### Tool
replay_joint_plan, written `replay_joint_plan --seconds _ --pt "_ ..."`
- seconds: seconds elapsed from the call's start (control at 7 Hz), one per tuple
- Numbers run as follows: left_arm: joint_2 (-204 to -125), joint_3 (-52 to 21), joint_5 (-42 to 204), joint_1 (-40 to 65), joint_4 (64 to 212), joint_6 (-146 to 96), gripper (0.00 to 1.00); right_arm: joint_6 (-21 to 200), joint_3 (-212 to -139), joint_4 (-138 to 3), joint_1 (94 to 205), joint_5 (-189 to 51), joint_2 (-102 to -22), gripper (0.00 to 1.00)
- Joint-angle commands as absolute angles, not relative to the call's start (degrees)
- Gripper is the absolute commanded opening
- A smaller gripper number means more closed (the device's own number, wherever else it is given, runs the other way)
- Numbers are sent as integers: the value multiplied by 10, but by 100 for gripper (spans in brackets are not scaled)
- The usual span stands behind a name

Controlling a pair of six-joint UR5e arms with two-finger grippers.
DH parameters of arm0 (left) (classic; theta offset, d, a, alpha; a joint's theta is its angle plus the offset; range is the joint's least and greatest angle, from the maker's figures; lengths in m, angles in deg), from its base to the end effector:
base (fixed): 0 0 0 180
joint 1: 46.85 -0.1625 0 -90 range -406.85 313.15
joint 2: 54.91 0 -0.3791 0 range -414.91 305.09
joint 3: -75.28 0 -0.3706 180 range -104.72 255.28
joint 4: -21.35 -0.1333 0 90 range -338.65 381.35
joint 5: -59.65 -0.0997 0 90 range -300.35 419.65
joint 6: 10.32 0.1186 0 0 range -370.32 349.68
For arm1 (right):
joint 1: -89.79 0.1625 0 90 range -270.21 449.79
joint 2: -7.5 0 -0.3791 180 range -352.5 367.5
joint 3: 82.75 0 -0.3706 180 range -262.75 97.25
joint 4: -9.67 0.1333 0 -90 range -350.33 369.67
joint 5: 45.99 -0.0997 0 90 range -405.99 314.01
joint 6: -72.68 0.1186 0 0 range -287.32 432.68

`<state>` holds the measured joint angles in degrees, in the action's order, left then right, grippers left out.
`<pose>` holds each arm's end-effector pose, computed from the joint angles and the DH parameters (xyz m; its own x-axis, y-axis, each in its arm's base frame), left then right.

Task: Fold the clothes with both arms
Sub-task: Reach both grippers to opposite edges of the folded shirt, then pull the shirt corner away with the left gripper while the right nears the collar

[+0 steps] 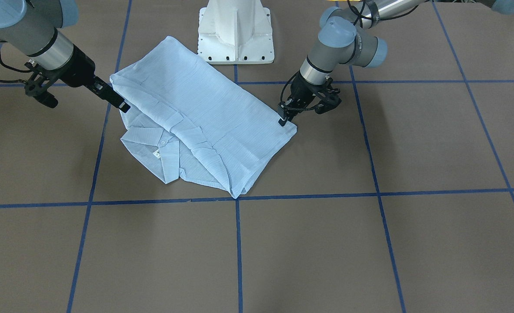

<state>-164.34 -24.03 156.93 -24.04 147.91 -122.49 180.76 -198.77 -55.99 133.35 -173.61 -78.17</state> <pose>0.5069 -0.3415 0.3004 0.2516 -0.5119 -0.8214 0.4032 0.8270 -0.3919 -0.3078 -0.3768 0.3262 0.3408 0.6633 0.6662 -0.3057 0.7483 -0.5887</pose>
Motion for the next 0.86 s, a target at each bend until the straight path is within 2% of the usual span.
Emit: replay_joint_plan --seconds 0.0,0.29,0.43,0.71 --pt "-1644 -244 1569 -202 1479 -1181 0 1808 -1985 -560 1333 -1735 -781 100" --pt "-1692 -203 1570 -133 1483 -1087 0 1808 -1984 -560 1333 -1735 -781 100" --pt "-1739 -139 1570 -108 1487 -1081 0 1808 -1984 -559 1332 -1735 -780 100" --pt "-1867 68 1570 -64 1586 -1064 0 1808 -1984 -559 1331 -1733 -778 100"
